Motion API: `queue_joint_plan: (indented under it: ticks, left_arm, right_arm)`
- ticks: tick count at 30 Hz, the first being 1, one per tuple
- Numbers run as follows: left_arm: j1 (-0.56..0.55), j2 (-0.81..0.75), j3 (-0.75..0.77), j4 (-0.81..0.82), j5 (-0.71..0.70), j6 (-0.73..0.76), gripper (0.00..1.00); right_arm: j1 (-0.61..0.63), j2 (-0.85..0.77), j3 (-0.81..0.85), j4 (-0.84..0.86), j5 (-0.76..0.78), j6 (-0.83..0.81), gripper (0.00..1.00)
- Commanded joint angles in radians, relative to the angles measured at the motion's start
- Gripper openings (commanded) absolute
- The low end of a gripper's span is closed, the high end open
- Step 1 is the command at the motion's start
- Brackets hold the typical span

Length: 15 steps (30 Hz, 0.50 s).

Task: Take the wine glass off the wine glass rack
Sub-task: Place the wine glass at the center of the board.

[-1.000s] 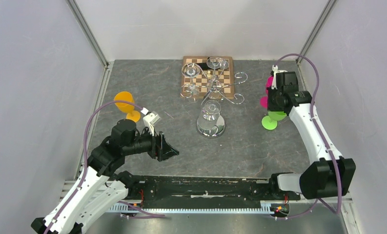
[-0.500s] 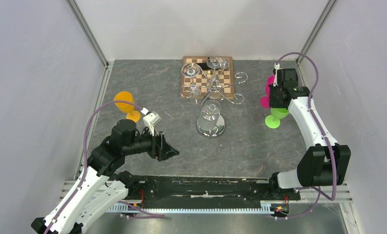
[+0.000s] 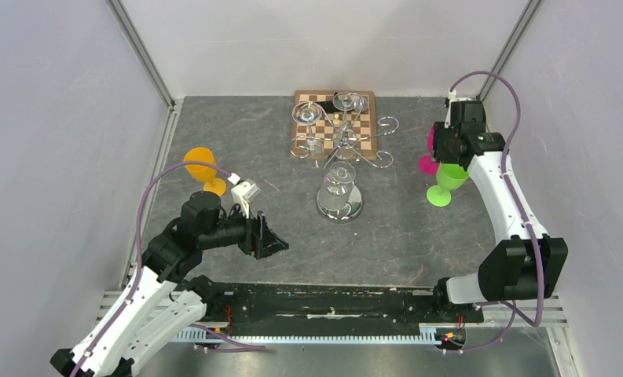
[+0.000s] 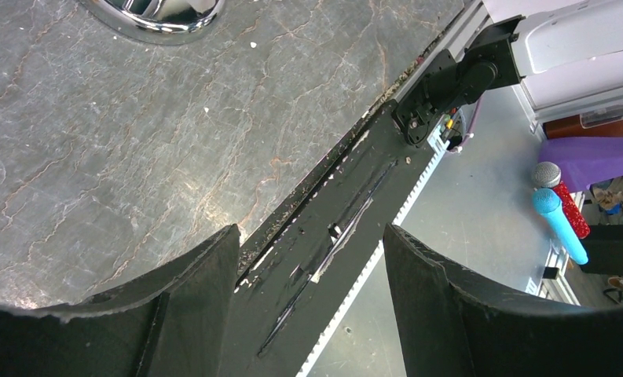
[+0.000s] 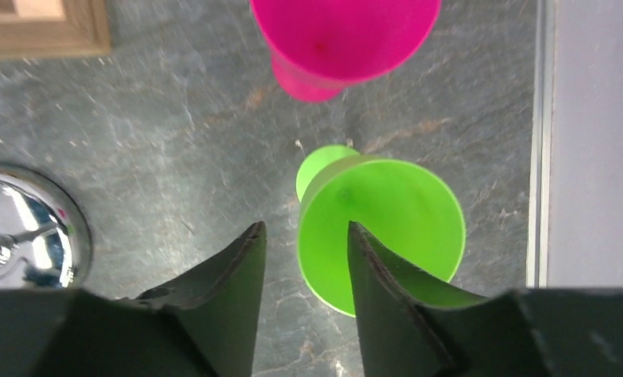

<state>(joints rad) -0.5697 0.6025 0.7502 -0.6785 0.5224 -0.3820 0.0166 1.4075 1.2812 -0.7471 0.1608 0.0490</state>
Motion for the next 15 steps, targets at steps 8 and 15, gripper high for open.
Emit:
queue_joint_plan:
  ticks: [8, 15]
  left_arm:
    - [0.002, -0.001, 0.052, 0.023, -0.071, -0.043, 0.73]
    - [0.002, 0.047, 0.185, 0.002, -0.092, -0.083, 0.73]
  right_arm:
    - [-0.003, -0.135, 0.172, 0.024, -0.105, 0.018, 0.57]
    - [0.0, -0.221, 0.164, 0.05, -0.204, 0.051, 0.59]
